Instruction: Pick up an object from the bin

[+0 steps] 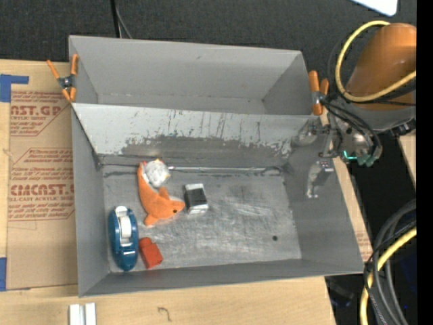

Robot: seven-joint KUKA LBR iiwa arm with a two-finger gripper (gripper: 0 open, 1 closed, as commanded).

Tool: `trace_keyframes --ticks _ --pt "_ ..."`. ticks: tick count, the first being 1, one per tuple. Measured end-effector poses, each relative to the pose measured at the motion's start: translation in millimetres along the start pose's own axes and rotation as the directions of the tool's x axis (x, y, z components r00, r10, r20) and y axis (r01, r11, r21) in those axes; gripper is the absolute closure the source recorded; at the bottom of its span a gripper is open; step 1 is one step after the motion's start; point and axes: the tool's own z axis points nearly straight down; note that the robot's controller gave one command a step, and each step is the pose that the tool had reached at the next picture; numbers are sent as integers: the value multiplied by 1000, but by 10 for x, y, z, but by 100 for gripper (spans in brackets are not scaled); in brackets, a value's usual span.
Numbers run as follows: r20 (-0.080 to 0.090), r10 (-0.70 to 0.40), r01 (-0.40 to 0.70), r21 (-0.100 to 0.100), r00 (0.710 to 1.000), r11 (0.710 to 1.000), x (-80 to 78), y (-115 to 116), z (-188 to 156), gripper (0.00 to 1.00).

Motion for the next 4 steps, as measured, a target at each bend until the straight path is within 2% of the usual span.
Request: trace_keyframes --ticks 1,2,3,4 --pt "3 2 -2 1 1000 1000 0 18 15 0" --pt "-16 38 -38 -8 999 999 249 389 53 0" --pt "15 73 -73 2 997 997 359 315 61 0" --pt "-3 -64 64 -1 998 998 263 678 481 0"
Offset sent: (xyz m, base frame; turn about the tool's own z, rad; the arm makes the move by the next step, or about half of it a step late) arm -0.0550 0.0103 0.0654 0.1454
